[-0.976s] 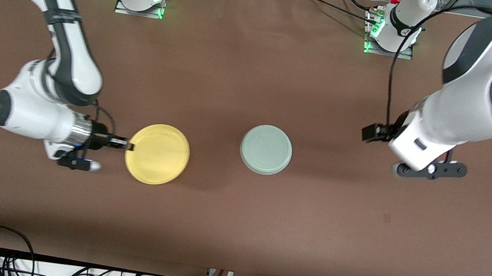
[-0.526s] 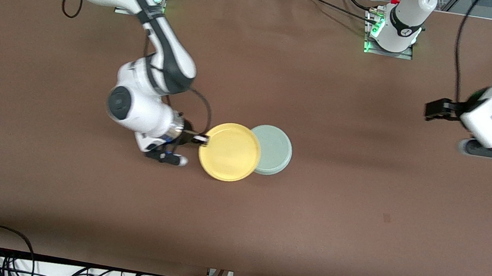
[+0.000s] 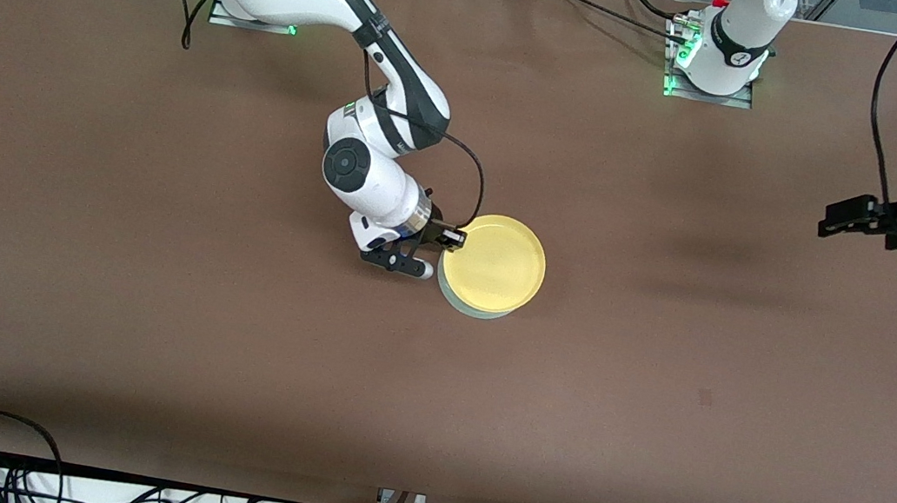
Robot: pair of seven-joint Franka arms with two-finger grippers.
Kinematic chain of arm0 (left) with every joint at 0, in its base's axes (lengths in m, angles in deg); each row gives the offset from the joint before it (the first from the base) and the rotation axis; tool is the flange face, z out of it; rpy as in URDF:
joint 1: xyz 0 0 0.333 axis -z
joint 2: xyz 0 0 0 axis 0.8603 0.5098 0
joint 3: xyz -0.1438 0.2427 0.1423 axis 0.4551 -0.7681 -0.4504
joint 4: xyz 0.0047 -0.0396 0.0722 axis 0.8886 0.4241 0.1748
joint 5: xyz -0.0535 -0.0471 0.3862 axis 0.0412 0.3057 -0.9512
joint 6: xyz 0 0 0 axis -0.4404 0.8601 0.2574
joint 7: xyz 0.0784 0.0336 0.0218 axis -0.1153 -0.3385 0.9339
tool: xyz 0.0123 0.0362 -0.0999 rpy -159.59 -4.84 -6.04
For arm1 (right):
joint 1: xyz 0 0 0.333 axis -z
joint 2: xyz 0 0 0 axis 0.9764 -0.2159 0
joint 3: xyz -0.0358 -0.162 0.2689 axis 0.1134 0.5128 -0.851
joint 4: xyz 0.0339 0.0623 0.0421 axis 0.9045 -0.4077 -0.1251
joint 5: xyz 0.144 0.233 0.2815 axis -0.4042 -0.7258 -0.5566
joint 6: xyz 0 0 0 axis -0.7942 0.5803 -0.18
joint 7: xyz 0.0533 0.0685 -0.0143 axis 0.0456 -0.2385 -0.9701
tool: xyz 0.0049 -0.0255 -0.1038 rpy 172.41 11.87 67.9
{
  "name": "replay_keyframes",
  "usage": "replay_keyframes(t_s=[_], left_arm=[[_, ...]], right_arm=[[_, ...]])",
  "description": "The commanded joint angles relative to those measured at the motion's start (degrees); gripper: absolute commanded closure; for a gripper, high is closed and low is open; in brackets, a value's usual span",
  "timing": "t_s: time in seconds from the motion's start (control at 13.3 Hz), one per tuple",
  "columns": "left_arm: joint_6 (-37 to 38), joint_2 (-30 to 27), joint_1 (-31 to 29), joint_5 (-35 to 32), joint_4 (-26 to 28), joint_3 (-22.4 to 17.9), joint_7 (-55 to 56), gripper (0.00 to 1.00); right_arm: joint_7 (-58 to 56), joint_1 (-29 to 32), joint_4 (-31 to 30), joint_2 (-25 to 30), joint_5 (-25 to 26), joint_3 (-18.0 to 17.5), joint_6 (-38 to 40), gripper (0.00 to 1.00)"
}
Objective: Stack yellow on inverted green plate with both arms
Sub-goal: 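Carry the yellow plate with the right gripper onto the green plate, then lower the yellow plate onto the green plate and open the right gripper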
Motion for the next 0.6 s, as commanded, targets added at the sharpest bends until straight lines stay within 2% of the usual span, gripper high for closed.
replay_keyframes(t_s=[0.0, 0.53], left_arm=[[-3.6, -2.1, 0.2, 0.4, 2.8, 0.2, -1.9, 0.0], [-3.6, -0.9, -0.8, 1.2, -1.2, 0.2, -4.7, 0.0]], right_arm=[[0.6, -0.7, -0.1, 0.3, -0.1, 0.7, -0.1, 1.0], [-0.5, -0.8, -2.1, 0.4, 0.6, 1.8, 0.0, 1.0]])
